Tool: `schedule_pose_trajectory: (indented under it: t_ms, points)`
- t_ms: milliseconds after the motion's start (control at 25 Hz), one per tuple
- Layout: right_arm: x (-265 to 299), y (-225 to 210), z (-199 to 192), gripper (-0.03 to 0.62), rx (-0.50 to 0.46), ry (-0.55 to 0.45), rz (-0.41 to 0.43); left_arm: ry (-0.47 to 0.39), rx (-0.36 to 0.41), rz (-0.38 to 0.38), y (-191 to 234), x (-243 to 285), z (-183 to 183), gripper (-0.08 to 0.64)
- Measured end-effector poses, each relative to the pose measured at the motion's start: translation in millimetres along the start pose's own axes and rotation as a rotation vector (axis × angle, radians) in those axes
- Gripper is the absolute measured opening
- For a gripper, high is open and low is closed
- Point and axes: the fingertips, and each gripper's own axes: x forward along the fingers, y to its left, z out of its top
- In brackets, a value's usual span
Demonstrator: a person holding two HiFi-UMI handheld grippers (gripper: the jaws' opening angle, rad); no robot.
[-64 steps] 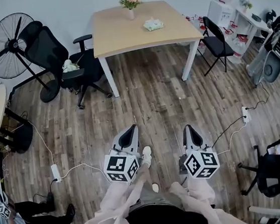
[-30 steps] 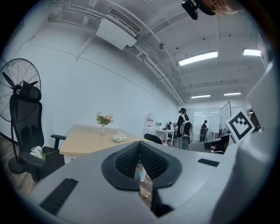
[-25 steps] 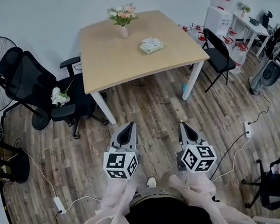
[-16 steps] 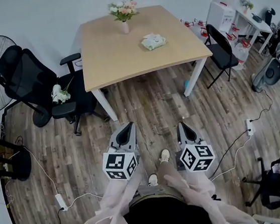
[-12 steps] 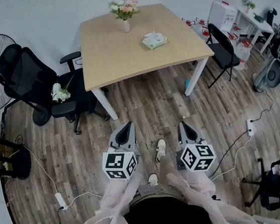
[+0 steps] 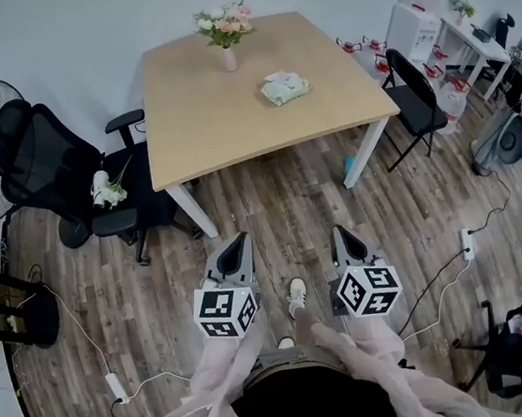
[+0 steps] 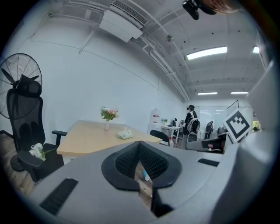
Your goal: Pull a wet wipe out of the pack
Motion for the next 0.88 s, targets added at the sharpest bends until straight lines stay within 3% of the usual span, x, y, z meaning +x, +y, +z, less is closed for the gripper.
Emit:
schedule_pose_trajectory:
  t_ms: [880]
  points:
    - [154, -74, 78, 0.009, -0.011, 0.02, 0.066, -0.008, -0.012, 0.056, 35, 171, 35, 0.009]
